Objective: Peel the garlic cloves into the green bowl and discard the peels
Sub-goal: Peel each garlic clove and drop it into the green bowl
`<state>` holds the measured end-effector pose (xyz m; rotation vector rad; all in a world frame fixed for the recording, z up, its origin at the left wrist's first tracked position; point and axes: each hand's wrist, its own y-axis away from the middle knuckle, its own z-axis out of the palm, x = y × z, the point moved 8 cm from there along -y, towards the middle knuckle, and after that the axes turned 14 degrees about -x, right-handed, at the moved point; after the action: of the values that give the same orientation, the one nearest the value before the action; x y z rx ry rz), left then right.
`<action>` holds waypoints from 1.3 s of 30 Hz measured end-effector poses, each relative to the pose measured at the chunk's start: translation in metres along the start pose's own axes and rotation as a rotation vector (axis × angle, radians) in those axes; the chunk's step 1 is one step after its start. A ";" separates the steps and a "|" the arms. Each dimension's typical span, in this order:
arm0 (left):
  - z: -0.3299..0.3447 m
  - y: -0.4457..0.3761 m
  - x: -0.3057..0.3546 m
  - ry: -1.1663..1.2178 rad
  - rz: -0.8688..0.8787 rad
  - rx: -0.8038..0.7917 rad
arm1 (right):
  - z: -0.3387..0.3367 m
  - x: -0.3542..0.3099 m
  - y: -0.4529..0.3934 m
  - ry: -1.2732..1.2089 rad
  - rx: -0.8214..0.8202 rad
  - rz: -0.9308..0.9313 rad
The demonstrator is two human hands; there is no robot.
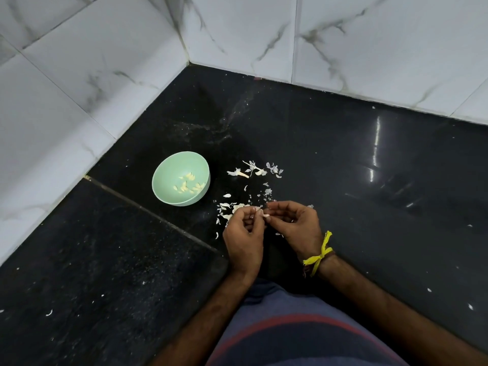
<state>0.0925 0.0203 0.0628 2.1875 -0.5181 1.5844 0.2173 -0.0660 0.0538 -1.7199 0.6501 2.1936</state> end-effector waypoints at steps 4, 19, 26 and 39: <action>0.000 -0.002 -0.006 0.040 -0.015 -0.013 | 0.000 0.005 -0.001 0.025 -0.004 0.049; -0.005 -0.006 -0.010 0.019 0.024 -0.080 | 0.002 0.001 -0.005 0.322 0.008 0.015; 0.001 -0.007 -0.026 0.061 -0.086 -0.193 | 0.002 0.003 -0.006 0.251 -0.016 0.024; -0.003 -0.017 -0.022 0.117 -0.008 -0.171 | 0.007 0.007 -0.006 0.077 -0.040 0.063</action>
<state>0.0918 0.0377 0.0411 1.9565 -0.5853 1.5909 0.2128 -0.0579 0.0471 -1.8363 0.6925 2.2052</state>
